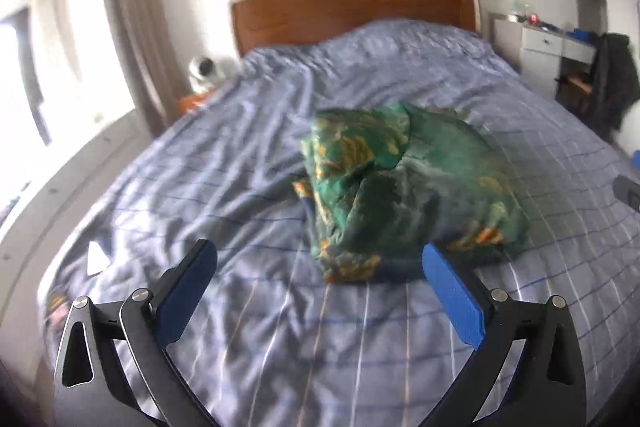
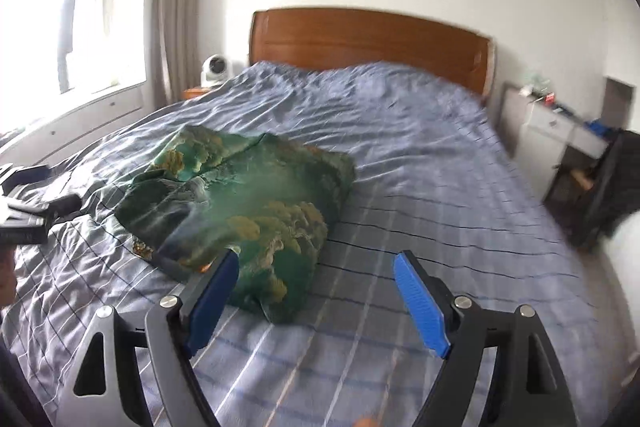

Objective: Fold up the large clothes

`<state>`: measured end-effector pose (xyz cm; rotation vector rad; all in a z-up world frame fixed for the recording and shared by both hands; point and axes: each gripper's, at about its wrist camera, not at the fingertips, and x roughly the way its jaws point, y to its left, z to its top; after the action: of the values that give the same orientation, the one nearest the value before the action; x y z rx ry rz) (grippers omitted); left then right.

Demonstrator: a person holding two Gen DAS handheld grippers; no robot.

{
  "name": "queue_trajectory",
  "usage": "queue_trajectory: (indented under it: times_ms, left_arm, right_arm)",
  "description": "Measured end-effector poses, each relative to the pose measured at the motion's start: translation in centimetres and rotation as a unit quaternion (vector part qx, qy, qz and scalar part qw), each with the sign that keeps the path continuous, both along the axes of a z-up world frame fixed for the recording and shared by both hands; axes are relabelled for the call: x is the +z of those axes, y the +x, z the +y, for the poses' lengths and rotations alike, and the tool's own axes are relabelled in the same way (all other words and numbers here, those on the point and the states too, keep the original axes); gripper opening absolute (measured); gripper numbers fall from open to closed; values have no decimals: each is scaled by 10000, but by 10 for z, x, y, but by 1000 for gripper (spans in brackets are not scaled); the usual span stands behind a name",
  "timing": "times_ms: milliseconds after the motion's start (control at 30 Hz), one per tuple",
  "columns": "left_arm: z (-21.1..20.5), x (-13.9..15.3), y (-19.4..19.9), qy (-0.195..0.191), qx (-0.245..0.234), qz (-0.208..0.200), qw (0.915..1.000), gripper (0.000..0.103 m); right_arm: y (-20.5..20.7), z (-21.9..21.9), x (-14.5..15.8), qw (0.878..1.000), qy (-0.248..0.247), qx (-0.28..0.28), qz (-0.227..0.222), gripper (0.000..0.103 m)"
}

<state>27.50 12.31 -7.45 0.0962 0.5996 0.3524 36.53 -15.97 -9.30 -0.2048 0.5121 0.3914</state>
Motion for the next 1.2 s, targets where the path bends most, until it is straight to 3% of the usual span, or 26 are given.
queue_trajectory:
  times_ms: [100, 200, 467, 767, 1200]
  left_arm:
    - [-23, 9, -30, -81, -63, -211, 9997, 103]
    - [-38, 17, -54, -211, -169, -75, 9996, 103]
    - [-61, 10, -82, -176, -172, 337, 9991, 103]
    - [-66, 5, -103, -668, -445, 518, 9954, 103]
    - [-68, 26, -121, -809, -277, 616, 9944, 103]
  right_arm:
    - [-35, -7, 4, 9998, 3, -175, -6, 82]
    - [-58, -13, 1, 9990, 98, -272, 332, 83]
    - [-115, -24, -7, 9964, -54, -562, 627, 88]
    - [-146, -10, -3, 9962, -262, -457, 699, 90]
    - [-171, 0, 25, 9958, -295, -484, 726, 91]
